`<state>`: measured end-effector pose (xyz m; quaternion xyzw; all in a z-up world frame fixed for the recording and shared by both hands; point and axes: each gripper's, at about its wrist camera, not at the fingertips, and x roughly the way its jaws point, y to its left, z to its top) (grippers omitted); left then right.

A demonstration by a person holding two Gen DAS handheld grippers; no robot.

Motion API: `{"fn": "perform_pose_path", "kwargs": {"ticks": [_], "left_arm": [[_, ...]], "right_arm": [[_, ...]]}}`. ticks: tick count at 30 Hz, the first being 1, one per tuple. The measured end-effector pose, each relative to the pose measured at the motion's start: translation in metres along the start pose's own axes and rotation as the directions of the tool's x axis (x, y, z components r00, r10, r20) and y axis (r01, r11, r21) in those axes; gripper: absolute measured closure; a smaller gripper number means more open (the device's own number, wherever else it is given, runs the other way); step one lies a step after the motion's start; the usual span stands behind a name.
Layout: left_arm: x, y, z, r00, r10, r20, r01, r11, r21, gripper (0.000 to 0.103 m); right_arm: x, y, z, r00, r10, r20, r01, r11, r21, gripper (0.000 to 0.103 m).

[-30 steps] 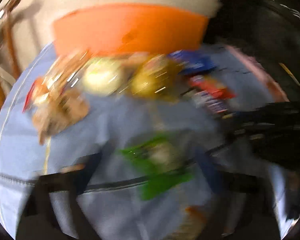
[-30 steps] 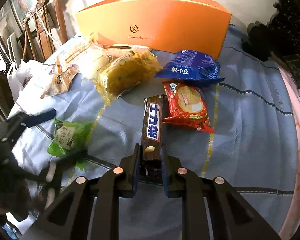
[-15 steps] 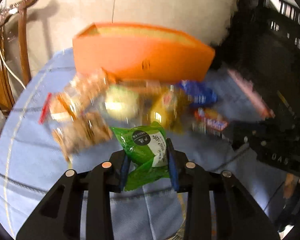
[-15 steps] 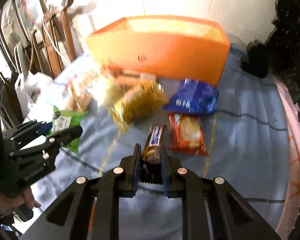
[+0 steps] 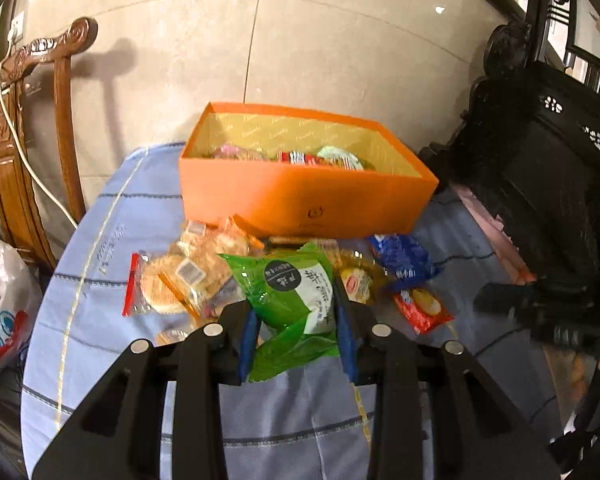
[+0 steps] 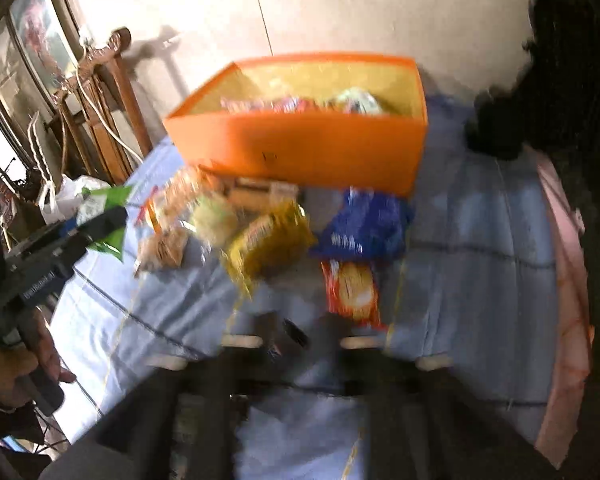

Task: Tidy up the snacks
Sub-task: 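Lift both snacks over the orange box and open both grippers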

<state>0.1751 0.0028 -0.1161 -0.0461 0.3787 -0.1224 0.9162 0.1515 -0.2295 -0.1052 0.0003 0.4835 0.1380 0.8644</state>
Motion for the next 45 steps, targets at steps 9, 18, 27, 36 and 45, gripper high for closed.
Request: {"fn": "perform_pose_path", "kwargs": {"ticks": [9, 18, 27, 36, 45], "left_arm": [[0.013, 0.005, -0.034, 0.998, 0.016, -0.059, -0.015, 1.0, 0.007, 0.071], [0.011, 0.018, -0.045, 0.997, 0.034, -0.073, -0.033, 0.999, 0.009, 0.071], [0.001, 0.005, -0.022, 1.0, 0.004, -0.02, -0.004, 1.0, 0.031, 0.071], [-0.019, -0.007, 0.1, 0.99, -0.002, 0.143, -0.007, 0.998, 0.061, 0.071], [0.025, -0.014, 0.235, 0.988, 0.051, 0.147, -0.062, 0.996, 0.066, 0.005]], "right_arm": [[0.064, 0.059, -0.06, 0.975, -0.194, -0.105, 0.182, 0.977, -0.114, 0.021], [0.076, 0.061, -0.069, 0.979, -0.095, -0.18, 0.081, 0.993, -0.084, 0.086], [0.01, 0.052, -0.03, 0.999, -0.052, 0.013, 0.053, 0.998, -0.045, 0.086], [-0.075, 0.039, 0.094, 0.97, -0.075, 0.233, 0.096, 0.992, -0.079, 0.086], [-0.063, 0.016, 0.233, 0.971, -0.114, 0.211, 0.134, 0.988, -0.082, 0.039]]}}
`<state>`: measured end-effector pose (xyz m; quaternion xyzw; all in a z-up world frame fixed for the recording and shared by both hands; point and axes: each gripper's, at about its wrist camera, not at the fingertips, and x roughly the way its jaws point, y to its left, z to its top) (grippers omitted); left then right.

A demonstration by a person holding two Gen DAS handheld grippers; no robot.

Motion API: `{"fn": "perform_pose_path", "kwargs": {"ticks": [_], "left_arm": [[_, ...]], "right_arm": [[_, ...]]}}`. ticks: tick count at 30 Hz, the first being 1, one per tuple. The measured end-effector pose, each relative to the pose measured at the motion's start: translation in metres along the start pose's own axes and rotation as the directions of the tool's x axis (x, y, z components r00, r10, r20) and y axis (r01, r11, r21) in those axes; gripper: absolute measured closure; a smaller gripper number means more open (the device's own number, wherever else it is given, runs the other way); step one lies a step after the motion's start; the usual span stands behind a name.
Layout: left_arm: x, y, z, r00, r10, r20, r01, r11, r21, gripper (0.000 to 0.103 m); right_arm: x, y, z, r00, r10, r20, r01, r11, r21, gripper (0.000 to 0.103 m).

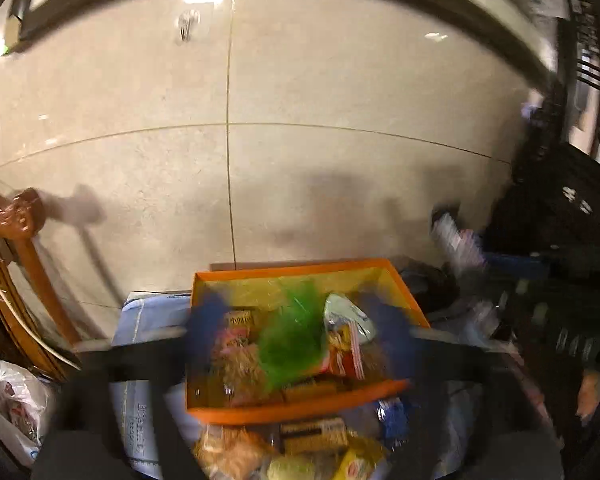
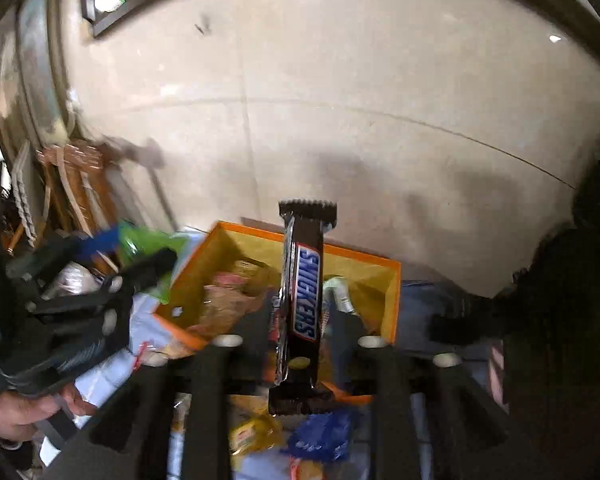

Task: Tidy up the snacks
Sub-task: 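Lift both snacks over the orange box and open both grippers, then grasp the red round-cookie packet with the right gripper while the left grasps a wafer bag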

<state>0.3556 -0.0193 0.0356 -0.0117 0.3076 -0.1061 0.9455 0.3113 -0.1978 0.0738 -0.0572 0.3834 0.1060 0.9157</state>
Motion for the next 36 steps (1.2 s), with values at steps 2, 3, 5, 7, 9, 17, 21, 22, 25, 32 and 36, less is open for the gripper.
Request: {"fn": "perform_pose_path", "kwargs": {"ticks": [2, 3, 5, 7, 9, 17, 21, 22, 25, 32, 36], "left_arm": [[0.017, 0.008, 0.01, 0.999, 0.054, -0.009, -0.054, 0.999, -0.009, 0.004], [0.02, 0.011, 0.01, 0.998, 0.058, -0.014, -0.058, 0.998, -0.014, 0.004], [0.022, 0.014, 0.005, 0.998, 0.066, -0.005, -0.067, 0.998, -0.009, 0.004], [0.025, 0.015, -0.01, 0.997, 0.075, -0.024, -0.074, 0.997, 0.012, 0.004], [0.023, 0.018, -0.027, 0.997, 0.063, -0.044, -0.063, 0.998, 0.002, 0.004], [-0.002, 0.009, -0.141, 0.991, -0.014, -0.134, 0.022, 0.998, 0.06, 0.004], [0.005, 0.022, -0.202, 0.975, 0.0, -0.222, 0.009, 0.999, 0.039, 0.004], [0.007, 0.027, -0.213, 0.973, 0.005, -0.23, 0.004, 0.999, 0.04, 0.004], [0.012, 0.036, -0.243, 0.969, 0.024, -0.245, -0.005, 0.997, 0.079, 0.004], [0.04, 0.046, -0.244, 0.975, 0.038, -0.22, -0.011, 0.992, 0.125, 0.004], [0.066, 0.042, -0.229, 0.974, 0.054, -0.219, -0.015, 0.984, 0.175, 0.004]], "right_arm": [[0.018, 0.0, 0.006, 0.998, -0.068, -0.014, 0.068, 0.998, -0.016, 0.032], [0.022, -0.002, 0.006, 0.998, -0.067, -0.015, 0.067, 0.998, -0.014, 0.032], [0.027, -0.004, -0.003, 0.998, -0.057, -0.009, 0.057, 0.998, -0.008, 0.032], [0.032, -0.003, -0.019, 0.998, -0.053, -0.019, 0.053, 0.998, -0.017, 0.032], [0.034, -0.006, -0.036, 0.999, -0.033, -0.038, 0.033, 0.999, -0.001, 0.032], [0.035, 0.025, -0.149, 0.991, 0.037, -0.13, -0.041, 0.999, -0.033, 0.032], [0.059, 0.018, -0.211, 0.979, 0.011, -0.202, -0.006, 1.0, 0.028, 0.032], [0.064, 0.014, -0.22, 0.977, 0.004, -0.215, 0.005, 0.999, 0.043, 0.032], [0.083, 0.007, -0.249, 0.962, -0.028, -0.272, 0.047, 0.997, 0.063, 0.032], [0.119, 0.015, -0.259, 0.952, -0.07, -0.299, 0.079, 0.997, 0.021, 0.032], [0.134, 0.018, -0.259, 0.944, -0.079, -0.321, 0.087, 0.996, 0.012, 0.032]]}}
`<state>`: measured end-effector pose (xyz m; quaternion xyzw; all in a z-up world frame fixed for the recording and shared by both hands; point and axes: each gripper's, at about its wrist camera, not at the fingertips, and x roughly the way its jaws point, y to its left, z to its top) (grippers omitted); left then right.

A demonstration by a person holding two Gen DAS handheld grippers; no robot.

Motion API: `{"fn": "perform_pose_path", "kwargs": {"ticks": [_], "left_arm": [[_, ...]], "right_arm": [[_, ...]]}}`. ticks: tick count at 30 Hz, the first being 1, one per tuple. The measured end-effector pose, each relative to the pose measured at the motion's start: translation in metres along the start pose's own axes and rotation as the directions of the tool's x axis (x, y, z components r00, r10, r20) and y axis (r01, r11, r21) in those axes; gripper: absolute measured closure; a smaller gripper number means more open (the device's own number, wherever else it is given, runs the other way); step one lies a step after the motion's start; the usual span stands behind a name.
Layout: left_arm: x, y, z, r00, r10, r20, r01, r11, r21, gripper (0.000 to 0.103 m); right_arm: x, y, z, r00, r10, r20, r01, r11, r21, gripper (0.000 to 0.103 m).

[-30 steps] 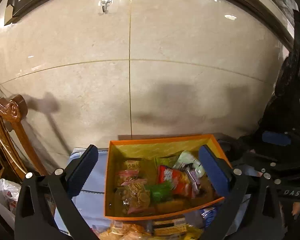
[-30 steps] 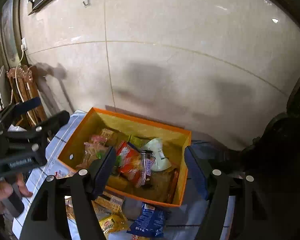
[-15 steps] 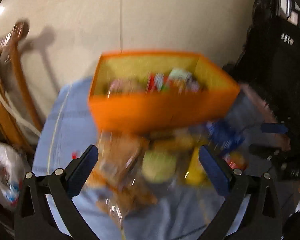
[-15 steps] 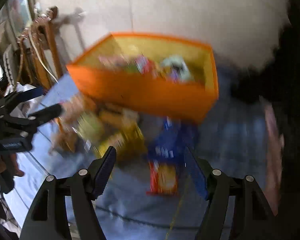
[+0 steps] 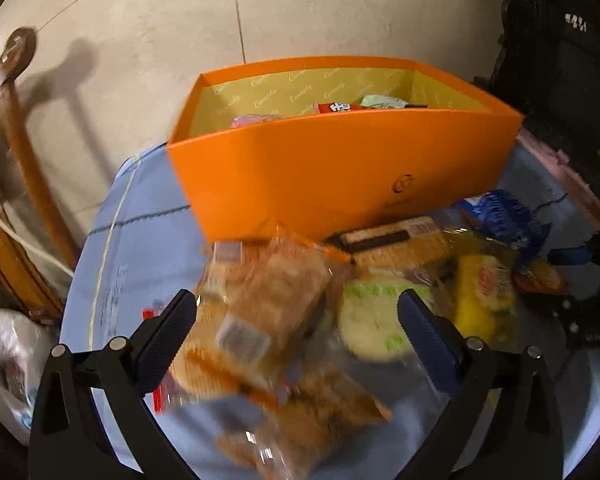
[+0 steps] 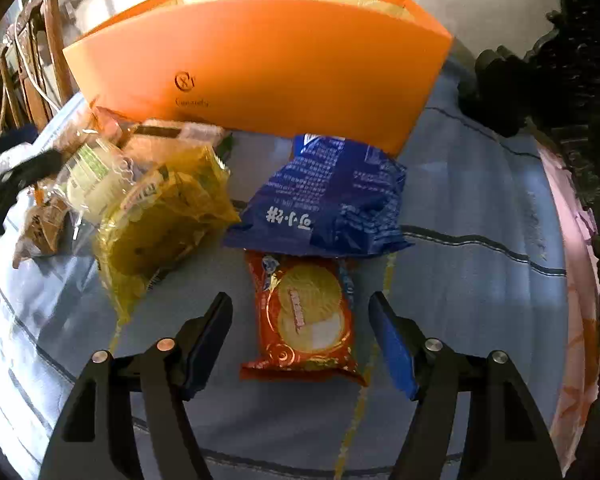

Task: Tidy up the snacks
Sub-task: 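Grasp the red round-cookie packet with the right gripper while the left grasps a wafer bag, then carry both packets over the orange box and open both grippers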

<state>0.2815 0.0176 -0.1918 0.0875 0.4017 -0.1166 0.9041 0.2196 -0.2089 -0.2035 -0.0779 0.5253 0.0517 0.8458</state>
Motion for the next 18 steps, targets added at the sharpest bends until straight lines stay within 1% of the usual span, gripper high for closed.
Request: {"fn": "perform_pose_path", "kwargs": {"ticks": [2, 3, 4, 5, 6, 7, 8, 11, 15, 18], "left_arm": [[0.012, 0.003, 0.002, 1.0, 0.0, -0.02, 0.0, 1.0, -0.004, 0.005], [0.017, 0.005, 0.001, 0.999, -0.019, -0.036, 0.018, 1.0, -0.012, 0.018], [0.016, 0.007, 0.0, 0.999, -0.046, -0.011, 0.046, 0.999, -0.025, 0.044], [0.015, 0.005, 0.0, 1.0, -0.003, -0.006, 0.003, 1.0, -0.01, 0.065], [0.015, 0.005, -0.001, 1.0, -0.011, -0.007, 0.011, 1.0, -0.017, 0.066], [0.014, 0.003, -0.003, 0.999, -0.043, -0.006, 0.043, 0.999, -0.033, 0.067], [0.013, 0.0, -0.005, 0.999, -0.054, -0.006, 0.054, 0.998, -0.029, 0.068], [0.006, -0.009, -0.013, 0.996, -0.089, 0.004, 0.089, 0.996, -0.026, 0.069], [-0.006, -0.016, -0.021, 0.992, -0.124, 0.019, 0.125, 0.99, -0.062, 0.07], [-0.023, -0.015, -0.02, 0.988, -0.146, 0.056, 0.151, 0.984, -0.096, 0.07]], "right_arm": [[0.003, 0.0, -0.003, 1.0, -0.001, -0.015, 0.001, 1.0, 0.003, 0.032], [0.007, 0.001, -0.004, 0.999, 0.009, -0.034, -0.009, 1.0, 0.005, 0.037], [0.008, 0.001, -0.006, 0.999, 0.035, -0.029, -0.034, 0.999, 0.01, 0.054], [0.008, 0.003, -0.007, 0.998, 0.049, -0.025, -0.05, 0.999, -0.001, 0.059], [0.008, 0.007, -0.007, 0.998, 0.049, -0.027, -0.05, 0.999, -0.019, 0.059], [0.006, 0.01, -0.009, 0.998, 0.053, -0.02, -0.054, 0.998, -0.038, 0.059], [0.006, 0.011, -0.01, 0.998, 0.067, -0.018, -0.068, 0.997, -0.038, 0.059], [0.005, 0.007, -0.013, 0.996, 0.087, -0.009, -0.087, 0.996, 0.0, 0.059], [-0.006, 0.004, -0.011, 0.994, 0.106, 0.027, -0.107, 0.994, 0.035, 0.059], [-0.021, 0.003, -0.008, 0.991, 0.122, 0.061, -0.125, 0.991, 0.043, 0.059]]}}
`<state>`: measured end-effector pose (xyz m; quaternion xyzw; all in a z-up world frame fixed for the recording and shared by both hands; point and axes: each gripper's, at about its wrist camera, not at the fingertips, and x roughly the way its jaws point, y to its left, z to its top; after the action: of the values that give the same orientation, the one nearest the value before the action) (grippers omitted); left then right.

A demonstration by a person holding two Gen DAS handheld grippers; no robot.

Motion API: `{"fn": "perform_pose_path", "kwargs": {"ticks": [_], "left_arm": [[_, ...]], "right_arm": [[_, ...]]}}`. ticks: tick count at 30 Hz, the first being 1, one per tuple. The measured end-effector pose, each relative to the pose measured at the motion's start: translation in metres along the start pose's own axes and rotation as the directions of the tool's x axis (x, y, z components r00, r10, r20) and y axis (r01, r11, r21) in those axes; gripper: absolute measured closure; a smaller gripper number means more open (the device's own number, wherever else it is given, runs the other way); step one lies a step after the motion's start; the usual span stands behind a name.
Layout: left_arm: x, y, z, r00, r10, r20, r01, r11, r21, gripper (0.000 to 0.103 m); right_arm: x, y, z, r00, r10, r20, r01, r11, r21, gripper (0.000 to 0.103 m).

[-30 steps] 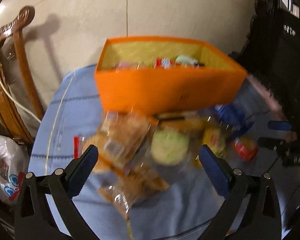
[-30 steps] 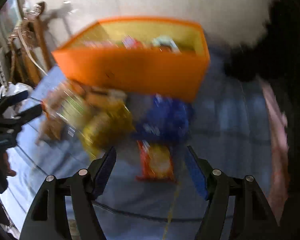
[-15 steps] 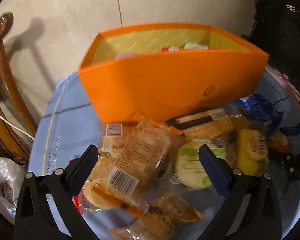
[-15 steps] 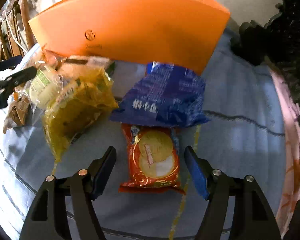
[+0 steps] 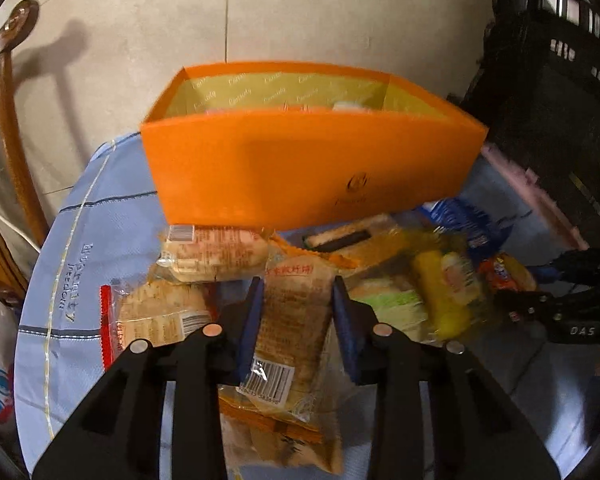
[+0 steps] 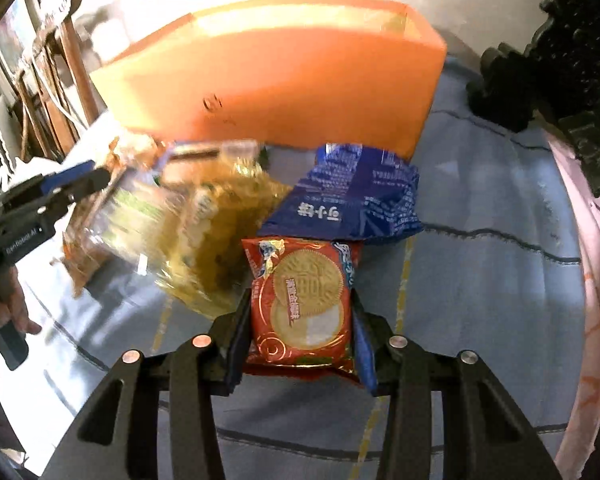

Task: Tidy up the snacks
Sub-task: 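Carry both packets over the orange box and open both grippers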

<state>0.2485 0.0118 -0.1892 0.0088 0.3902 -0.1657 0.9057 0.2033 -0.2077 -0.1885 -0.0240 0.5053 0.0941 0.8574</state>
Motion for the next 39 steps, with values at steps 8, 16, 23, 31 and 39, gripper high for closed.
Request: {"fn": "perform_pose_path", "kwargs": {"ticks": [8, 16, 23, 31, 39], "left_arm": [[-0.043, -0.006, 0.022, 0.998, -0.016, 0.064, 0.017, 1.0, -0.011, 0.07], [-0.074, -0.011, 0.062, 0.994, -0.009, 0.112, 0.011, 1.0, -0.015, 0.07], [-0.085, -0.015, 0.111, 0.989, 0.025, 0.148, -0.026, 1.0, 0.009, 0.07], [-0.081, -0.021, 0.166, 0.982, 0.056, 0.179, -0.068, 0.996, 0.062, 0.07], [-0.07, -0.014, 0.21, 0.973, 0.103, 0.207, -0.114, 0.993, 0.04, 0.07]], "right_arm": [[-0.053, -0.002, 0.02, 0.995, 0.021, 0.1, -0.023, 0.999, 0.022, 0.059], [-0.111, -0.006, 0.057, 0.983, 0.014, 0.183, -0.015, 1.0, 0.004, 0.059], [-0.143, 0.005, 0.107, 0.969, 0.006, 0.248, 0.006, 0.999, -0.05, 0.059], [-0.159, 0.001, 0.158, 0.959, -0.017, 0.283, 0.04, 0.996, -0.076, 0.059], [-0.164, -0.003, 0.201, 0.95, -0.038, 0.311, 0.061, 0.996, -0.064, 0.059]]}}
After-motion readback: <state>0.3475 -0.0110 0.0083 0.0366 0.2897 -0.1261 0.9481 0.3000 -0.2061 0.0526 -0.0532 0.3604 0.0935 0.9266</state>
